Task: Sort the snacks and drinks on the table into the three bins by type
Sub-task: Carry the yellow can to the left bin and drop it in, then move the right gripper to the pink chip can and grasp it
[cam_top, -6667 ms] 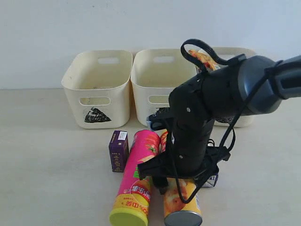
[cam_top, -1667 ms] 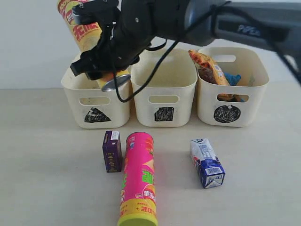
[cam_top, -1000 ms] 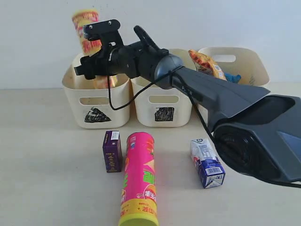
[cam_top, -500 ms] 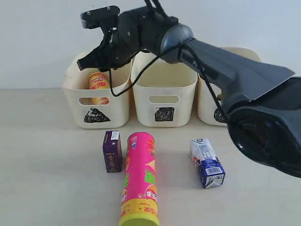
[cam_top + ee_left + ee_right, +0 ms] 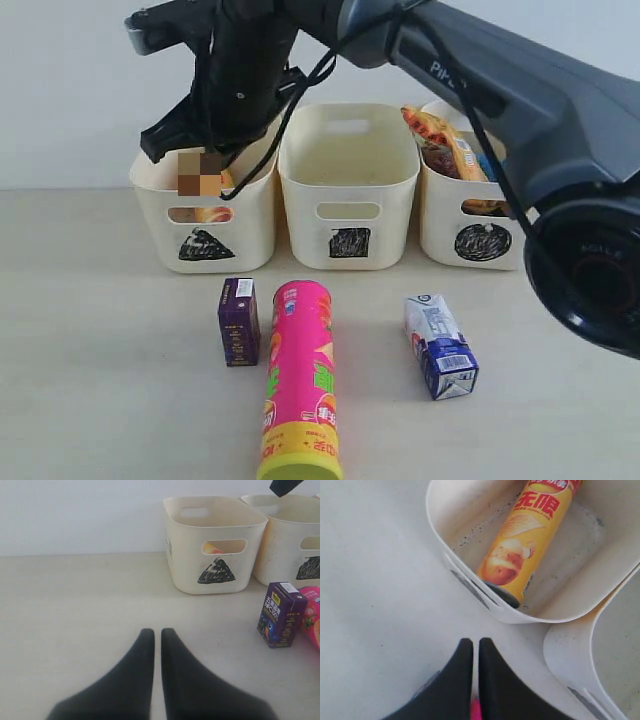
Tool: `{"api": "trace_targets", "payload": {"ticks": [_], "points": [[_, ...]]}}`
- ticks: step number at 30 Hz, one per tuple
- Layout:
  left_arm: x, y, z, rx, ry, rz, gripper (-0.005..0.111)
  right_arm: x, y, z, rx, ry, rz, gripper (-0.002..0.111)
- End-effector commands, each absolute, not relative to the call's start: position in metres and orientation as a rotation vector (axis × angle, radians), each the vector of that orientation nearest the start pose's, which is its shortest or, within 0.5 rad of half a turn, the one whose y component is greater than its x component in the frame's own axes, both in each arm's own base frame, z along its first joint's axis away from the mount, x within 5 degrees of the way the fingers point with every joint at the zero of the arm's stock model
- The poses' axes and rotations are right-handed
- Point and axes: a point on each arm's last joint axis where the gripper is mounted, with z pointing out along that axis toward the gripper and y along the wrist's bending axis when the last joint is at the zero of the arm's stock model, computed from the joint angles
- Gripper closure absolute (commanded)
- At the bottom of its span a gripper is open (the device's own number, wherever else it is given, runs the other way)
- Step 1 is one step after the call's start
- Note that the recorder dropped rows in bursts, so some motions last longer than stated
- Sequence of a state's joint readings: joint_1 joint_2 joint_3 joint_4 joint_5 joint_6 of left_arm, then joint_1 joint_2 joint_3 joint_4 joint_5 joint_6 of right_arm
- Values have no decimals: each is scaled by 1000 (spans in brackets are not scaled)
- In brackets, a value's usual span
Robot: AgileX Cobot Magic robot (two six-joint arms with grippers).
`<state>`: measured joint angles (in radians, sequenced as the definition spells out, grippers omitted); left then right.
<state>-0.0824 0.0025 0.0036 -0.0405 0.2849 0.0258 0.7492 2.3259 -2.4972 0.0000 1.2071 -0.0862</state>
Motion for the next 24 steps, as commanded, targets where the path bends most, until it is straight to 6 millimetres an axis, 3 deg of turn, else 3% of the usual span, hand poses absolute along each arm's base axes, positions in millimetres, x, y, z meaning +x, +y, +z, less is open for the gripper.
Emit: {"api": "trace_targets", "payload": {"ticks": [1, 8, 12, 18, 24], "points": [[55, -5, 188, 60, 1761, -84, 103, 349, 359, 331, -1041, 2308, 289, 108], [55, -5, 188, 60, 1761, -84, 103, 303, 379, 347, -1078, 2300, 343, 108], [55, -5, 188, 60, 1761, -84, 103, 283, 379, 347, -1108, 2331, 334, 108], [55, -5, 188, 60, 1761, -84, 103, 260, 357, 343, -1115, 2429, 298, 108], [55, -5, 188, 60, 1761, -84, 103, 244, 327, 319, -1048, 2581, 172, 108]]}}
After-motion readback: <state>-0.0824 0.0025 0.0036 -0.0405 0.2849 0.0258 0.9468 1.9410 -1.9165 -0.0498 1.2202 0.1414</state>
